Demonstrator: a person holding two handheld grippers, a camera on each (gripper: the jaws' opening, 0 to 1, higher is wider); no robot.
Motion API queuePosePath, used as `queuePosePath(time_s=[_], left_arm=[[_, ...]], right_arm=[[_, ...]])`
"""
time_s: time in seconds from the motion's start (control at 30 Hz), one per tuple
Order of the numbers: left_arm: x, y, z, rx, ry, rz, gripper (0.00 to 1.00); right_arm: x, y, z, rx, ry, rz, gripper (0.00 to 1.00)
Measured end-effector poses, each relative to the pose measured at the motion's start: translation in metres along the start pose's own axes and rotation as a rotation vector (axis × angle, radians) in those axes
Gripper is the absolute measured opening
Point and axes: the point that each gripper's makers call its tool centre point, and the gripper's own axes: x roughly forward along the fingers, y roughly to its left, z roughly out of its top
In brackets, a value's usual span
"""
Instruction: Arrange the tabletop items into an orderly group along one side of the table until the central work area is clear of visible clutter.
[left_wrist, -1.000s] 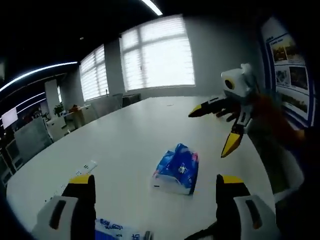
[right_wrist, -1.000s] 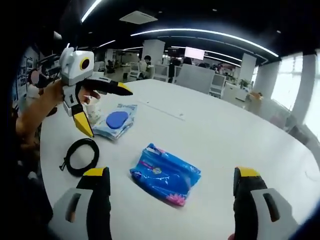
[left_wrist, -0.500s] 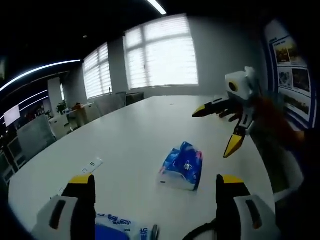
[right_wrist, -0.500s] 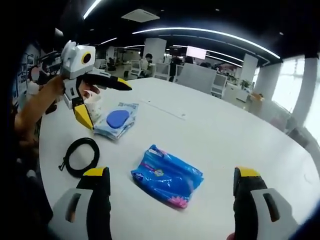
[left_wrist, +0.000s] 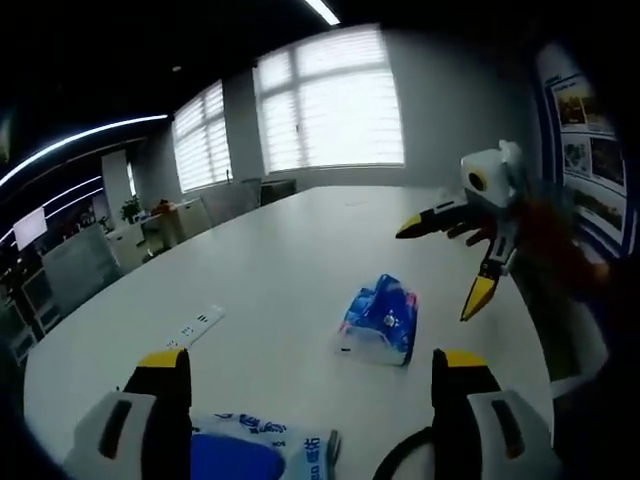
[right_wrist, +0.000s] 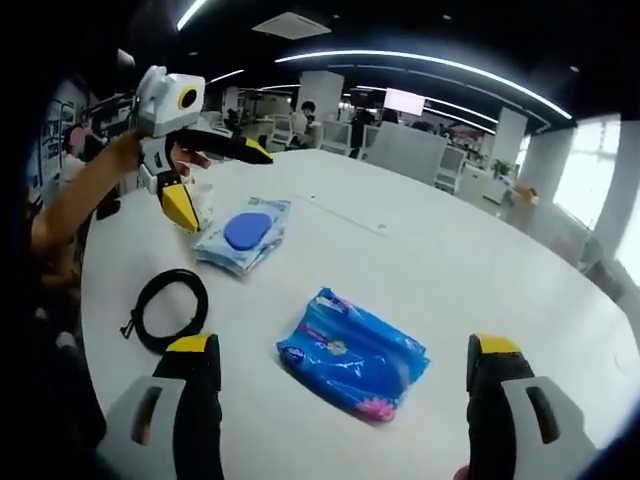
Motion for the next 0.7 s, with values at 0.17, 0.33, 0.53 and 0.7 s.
queuePosePath(time_s=[0.17, 0.33, 0.53, 0.7], left_arm=[[-0.005, 0.022, -0.008, -0.021, 0.021, 0.055, 0.99], [-0.010, 0.041, -0.013, -0.037, 0.035, 0.095, 0.99], [-0.018, 0.053, -0.018, -0.046, 0.052, 0.117, 0.98], [-0.027, 0.064, -0.020, -0.044, 0.067, 0.138, 0.96]], right_arm=[[0.005, 0.007, 0.006, -0.019, -0.006, 0.017, 0.99], [0.010, 0.018, 0.008, -0.034, -0.004, 0.045, 0.99], [0.014, 0.028, 0.014, -0.047, -0.017, 0.058, 0.97], [0.018, 0.037, 0.018, -0.060, -0.017, 0.076, 0.97]])
